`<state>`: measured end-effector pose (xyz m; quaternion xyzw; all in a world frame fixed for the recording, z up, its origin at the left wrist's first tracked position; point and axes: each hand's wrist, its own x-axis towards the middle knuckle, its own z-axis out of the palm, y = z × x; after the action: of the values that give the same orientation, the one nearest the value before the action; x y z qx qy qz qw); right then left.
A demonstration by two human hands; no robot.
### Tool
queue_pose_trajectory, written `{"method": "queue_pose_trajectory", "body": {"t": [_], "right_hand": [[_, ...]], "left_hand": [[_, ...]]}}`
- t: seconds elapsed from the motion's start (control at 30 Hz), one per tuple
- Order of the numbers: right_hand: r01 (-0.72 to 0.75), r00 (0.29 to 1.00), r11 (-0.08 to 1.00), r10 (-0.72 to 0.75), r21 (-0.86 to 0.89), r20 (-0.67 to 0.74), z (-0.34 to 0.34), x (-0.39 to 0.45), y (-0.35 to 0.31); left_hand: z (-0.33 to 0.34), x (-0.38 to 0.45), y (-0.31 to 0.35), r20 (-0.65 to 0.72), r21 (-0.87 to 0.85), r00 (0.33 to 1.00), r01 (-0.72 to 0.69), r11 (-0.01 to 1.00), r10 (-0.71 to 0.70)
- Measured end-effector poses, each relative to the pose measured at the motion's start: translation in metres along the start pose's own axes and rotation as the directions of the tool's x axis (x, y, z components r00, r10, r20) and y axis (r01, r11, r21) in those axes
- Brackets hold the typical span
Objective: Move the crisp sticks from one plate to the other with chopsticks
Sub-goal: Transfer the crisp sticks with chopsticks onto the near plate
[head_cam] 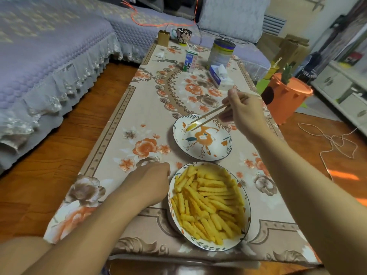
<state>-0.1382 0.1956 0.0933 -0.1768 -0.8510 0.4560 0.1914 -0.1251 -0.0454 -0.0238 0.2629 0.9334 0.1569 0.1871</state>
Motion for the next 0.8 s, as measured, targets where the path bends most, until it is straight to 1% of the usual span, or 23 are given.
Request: {"method": "queue_pose_trajectory", "body": {"t": [0.1, 0.2, 0.33, 0.4, 0.5, 0.57, 0.63, 0.8], "right_hand": [[-0.03, 1.0, 1.0, 0.03, -0.008, 0.002, 0.007, 0.011, 0.003], [-0.074, 0.997, 0.997, 0.075, 0.035, -0.035, 0.005, 0.014, 0.004], [-0.084, 0.991, 0.995, 0.088, 0.046, -0.098, -0.02, -0.002, 0.004], [-0.085, 0.984, 0.99, 0.101, 0.109, -0.15, -0.044, -0.017, 0.005], [-0.128, 0.961, 0.962, 0.18, 0.24, -0.211, -0.08, -0.046, 0.0], [-0.171, 0.953, 0.948, 0.228, 0.267, -0.201, -0.095, -0.065, -0.003], [-0.196, 0.954, 0.944, 0.245, 0.264, -0.17, -0.101, -0.078, -0.003], [-0.19, 0.97, 0.942, 0.223, 0.275, -0.094, -0.095, -0.092, 0.002]], "left_hand": [[0.0, 0.001, -0.001, 0.005, 0.003, 1.0, 0.005, 1.0, -0.005], [0.001, 0.002, -0.003, 0.012, -0.002, 1.0, 0.01, 1.0, -0.01], [0.002, 0.002, -0.005, 0.018, 0.003, 1.0, 0.014, 1.0, -0.014], [0.002, 0.002, -0.005, 0.016, 0.012, 1.0, 0.016, 1.0, -0.017], [0.003, 0.0, -0.003, -0.009, 0.009, 1.0, 0.014, 1.0, -0.014], [0.002, -0.002, 0.002, -0.021, 0.0, 1.0, 0.023, 1.0, -0.023], [0.001, -0.004, 0.005, -0.039, -0.007, 0.999, 0.035, 0.999, -0.035], [0.0, -0.005, 0.006, -0.036, -0.028, 0.998, 0.051, 0.998, -0.052]]}}
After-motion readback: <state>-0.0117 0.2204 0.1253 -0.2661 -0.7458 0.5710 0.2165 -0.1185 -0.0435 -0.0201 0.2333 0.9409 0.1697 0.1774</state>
